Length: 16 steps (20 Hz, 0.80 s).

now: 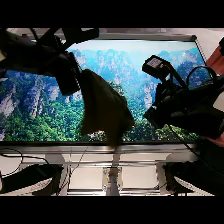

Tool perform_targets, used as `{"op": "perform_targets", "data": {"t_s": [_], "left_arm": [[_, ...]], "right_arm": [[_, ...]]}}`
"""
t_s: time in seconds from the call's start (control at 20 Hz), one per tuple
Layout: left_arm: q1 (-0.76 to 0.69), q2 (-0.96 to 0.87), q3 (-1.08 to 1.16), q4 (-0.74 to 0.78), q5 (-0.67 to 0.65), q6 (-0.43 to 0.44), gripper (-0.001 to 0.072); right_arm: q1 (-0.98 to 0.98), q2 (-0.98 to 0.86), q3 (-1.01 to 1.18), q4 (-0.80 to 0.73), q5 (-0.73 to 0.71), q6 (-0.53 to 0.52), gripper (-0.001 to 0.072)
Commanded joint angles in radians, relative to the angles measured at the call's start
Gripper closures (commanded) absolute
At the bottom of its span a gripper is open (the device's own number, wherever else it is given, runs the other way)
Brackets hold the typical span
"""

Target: Fold the clothes and pants, and hang the long-sleeved shirts on hangers.

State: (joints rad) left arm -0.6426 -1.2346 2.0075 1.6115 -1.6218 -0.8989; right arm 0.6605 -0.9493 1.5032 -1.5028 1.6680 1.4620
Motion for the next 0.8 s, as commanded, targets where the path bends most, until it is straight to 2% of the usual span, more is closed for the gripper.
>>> {"op": "perform_targets", "data": {"t_s": [0.0,0.1,0.3,0.35,0.45,0.6,0.7,0.75], "left_arm": [[-0.008,-0.013,0.002,0.064,-0.003,-0.021,0.0672],[-0.008,-0.013,0.002,0.064,-0.003,-0.021,0.0671],[-0.008,-0.013,0.002,0.072,-0.011,-0.029,0.067],[-0.008,-0.013,0.002,0.098,0.011,-0.069,0.0671],[-0.008,-0.013,0.002,0.171,0.116,-0.229,0.067],[-0.008,-0.013,0.002,0.295,0.255,-0.409,0.0672],[-0.008,-0.013,0.002,0.337,0.288,-0.478,0.0672],[-0.008,-0.013,0.002,0.345,0.287,-0.495,0.0672]], "right_arm": [[0.0,0.028,-0.025,0.122,-0.042,0.113,0.0184],[0.0,0.07,-0.109,0.241,-0.173,0.127,0.0186],[0.001,0.173,-0.435,0.517,-0.56,0.1,0.0187],[0.001,0.192,-0.531,0.592,-0.65,0.075,0.0188],[0.001,0.209,-0.683,0.711,-0.802,0.043,0.0187],[0.001,0.209,-0.824,0.917,-1.028,-0.052,0.0187],[0.001,0.208,-0.855,1.043,-1.129,-0.134,0.0187],[0.001,0.206,-0.856,1.063,-1.16,-0.139,0.0187]]}}
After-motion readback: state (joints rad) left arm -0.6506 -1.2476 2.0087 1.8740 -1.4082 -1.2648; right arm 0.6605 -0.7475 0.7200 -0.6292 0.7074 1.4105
